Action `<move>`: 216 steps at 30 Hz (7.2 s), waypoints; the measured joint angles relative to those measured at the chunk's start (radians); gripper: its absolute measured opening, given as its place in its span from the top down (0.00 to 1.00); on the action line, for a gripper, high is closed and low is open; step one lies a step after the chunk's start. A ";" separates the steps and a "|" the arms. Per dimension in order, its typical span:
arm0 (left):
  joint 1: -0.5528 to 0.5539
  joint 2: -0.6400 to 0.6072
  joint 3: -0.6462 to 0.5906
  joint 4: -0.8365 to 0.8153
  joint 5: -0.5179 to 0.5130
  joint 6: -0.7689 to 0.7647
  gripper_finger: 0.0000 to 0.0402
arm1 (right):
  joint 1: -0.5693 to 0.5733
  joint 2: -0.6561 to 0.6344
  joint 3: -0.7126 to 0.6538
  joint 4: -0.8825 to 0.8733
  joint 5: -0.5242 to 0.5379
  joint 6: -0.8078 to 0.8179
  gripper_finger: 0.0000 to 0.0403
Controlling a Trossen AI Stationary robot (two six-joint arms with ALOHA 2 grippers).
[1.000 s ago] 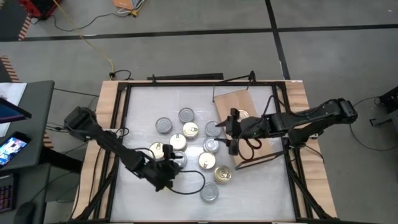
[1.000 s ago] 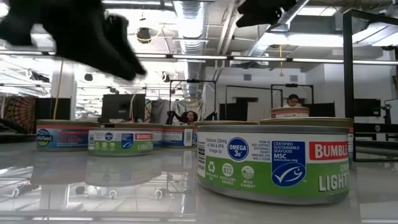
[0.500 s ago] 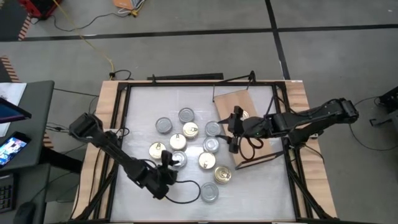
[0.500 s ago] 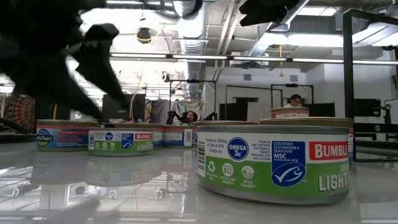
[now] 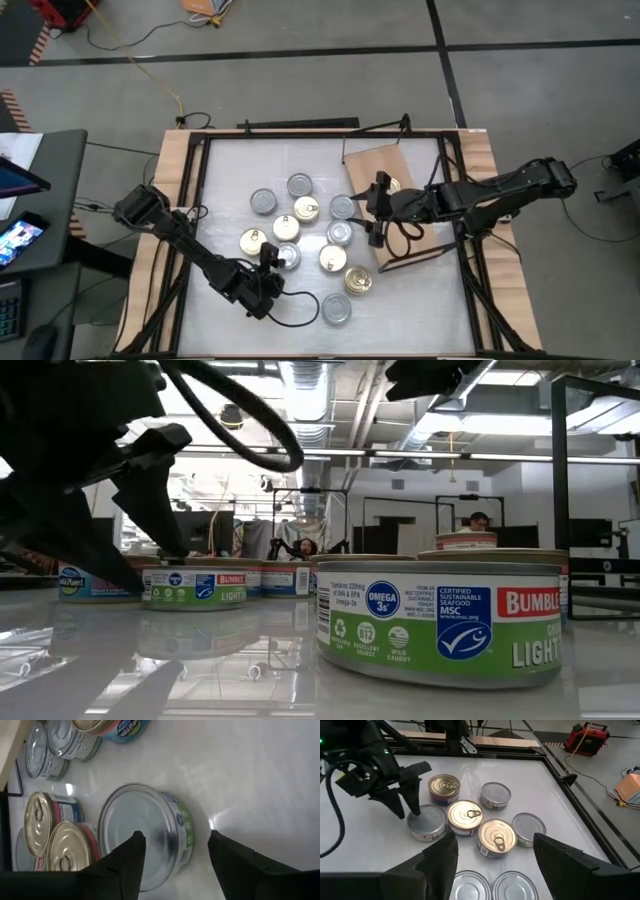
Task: Stack canned seafood by type on shelf
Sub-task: Put the green tuna can on the shelf
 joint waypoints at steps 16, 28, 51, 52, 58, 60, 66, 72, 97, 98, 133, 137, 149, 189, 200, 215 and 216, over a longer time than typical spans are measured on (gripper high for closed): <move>0.054 0.024 0.005 -0.079 0.061 -0.040 0.99 | 0.000 0.000 0.000 0.003 -0.003 0.000 0.30; 0.035 0.017 0.000 -0.074 0.229 -0.173 1.00 | 0.000 0.001 0.000 0.004 -0.007 0.004 0.30; 0.032 0.016 0.343 -0.350 0.216 -0.404 0.76 | 0.000 0.001 0.000 -0.002 -0.006 0.008 0.30; 0.033 0.015 0.364 -0.368 0.216 -0.421 0.72 | 0.000 0.001 0.000 -0.002 -0.006 0.008 0.30; 0.075 0.014 0.406 -0.411 0.211 -0.506 0.48 | 0.007 -0.004 0.000 -0.023 0.000 0.008 0.30; 0.093 0.014 0.383 -0.410 0.211 -0.525 0.40 | 0.014 -0.018 0.000 -0.053 0.001 0.012 0.30; 0.166 0.014 0.325 -0.406 0.220 -0.538 0.25 | 0.044 -0.064 0.000 -0.089 0.014 0.037 0.30; 0.210 0.014 0.322 -0.400 0.253 -0.528 0.23 | 0.070 -0.072 0.000 -0.091 0.020 0.030 0.30; 0.073 0.049 0.322 -0.257 0.349 -0.144 0.23 | 0.072 -0.072 0.000 -0.083 0.045 0.034 0.30; 0.061 0.063 0.321 -0.263 0.311 -0.097 0.23 | 0.072 -0.072 0.000 -0.084 0.045 0.034 0.30; 0.167 0.290 0.324 -0.236 -0.087 0.135 1.00 | 0.070 -0.071 -0.011 -0.072 0.045 0.039 0.30; 0.198 0.286 0.325 -0.232 0.009 0.114 1.00 | 0.070 -0.071 -0.011 -0.078 0.045 0.039 0.30; 0.141 0.198 0.325 -0.250 0.200 0.001 1.00 | 0.069 -0.071 -0.011 -0.076 0.045 0.053 0.30; 0.361 0.069 0.350 0.143 0.783 0.531 0.23 | 0.186 -0.085 -0.010 -0.159 0.046 0.195 0.30; 0.419 0.131 0.350 0.066 0.779 0.604 0.23 | 0.217 -0.087 -0.010 -0.134 0.068 0.186 0.30; 0.414 0.125 0.350 -0.081 0.669 0.645 0.71 | 0.215 -0.091 -0.009 -0.104 0.073 0.124 0.30; 0.413 0.115 0.349 -0.094 0.654 0.643 0.71 | 0.215 -0.097 -0.005 -0.130 0.074 0.123 0.30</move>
